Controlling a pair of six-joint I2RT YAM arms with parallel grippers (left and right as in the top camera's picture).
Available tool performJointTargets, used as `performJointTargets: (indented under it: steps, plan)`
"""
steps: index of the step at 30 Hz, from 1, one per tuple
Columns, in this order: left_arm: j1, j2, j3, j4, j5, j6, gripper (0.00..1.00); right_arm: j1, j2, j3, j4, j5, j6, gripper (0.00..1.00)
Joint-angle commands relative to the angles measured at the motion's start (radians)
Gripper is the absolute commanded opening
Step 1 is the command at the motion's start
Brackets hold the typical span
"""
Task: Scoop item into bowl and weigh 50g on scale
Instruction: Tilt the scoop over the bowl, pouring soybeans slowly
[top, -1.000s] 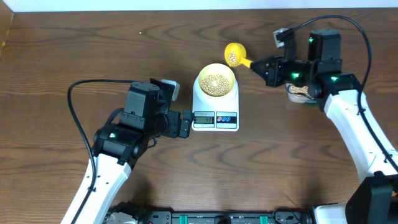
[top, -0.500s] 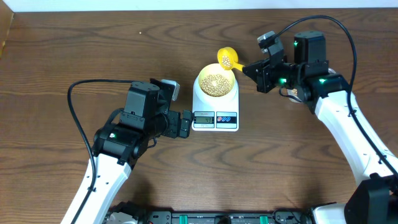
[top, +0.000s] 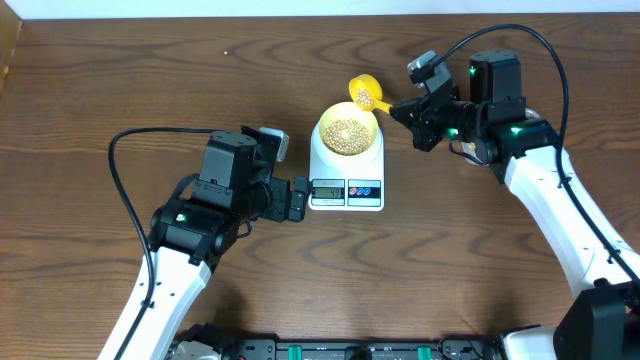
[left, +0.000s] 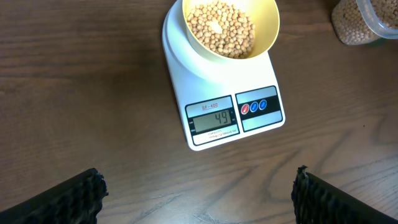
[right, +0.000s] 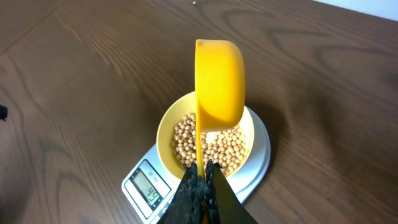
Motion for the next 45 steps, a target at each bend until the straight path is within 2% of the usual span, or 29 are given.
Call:
performJointTargets:
  steps: [1,18,35,45]
  plan:
    - [0.0,-0.004,-0.003,0.0,-0.007,0.016,0.98,0.016,0.018,-0.003,-0.001,0.0,-0.073,0.01]
    - [0.0,-0.004,-0.003,0.0,-0.007,0.016,0.98,0.053,0.022,-0.003,0.003,0.048,-0.108,0.01]
    - [0.0,-0.004,-0.003,0.0,-0.007,0.016,0.98,0.047,0.021,-0.002,0.003,0.047,-0.002,0.01]
    - [0.0,-0.004,-0.003,0.0,-0.007,0.016,0.98,0.04,0.021,-0.002,-0.004,0.044,-0.006,0.01]
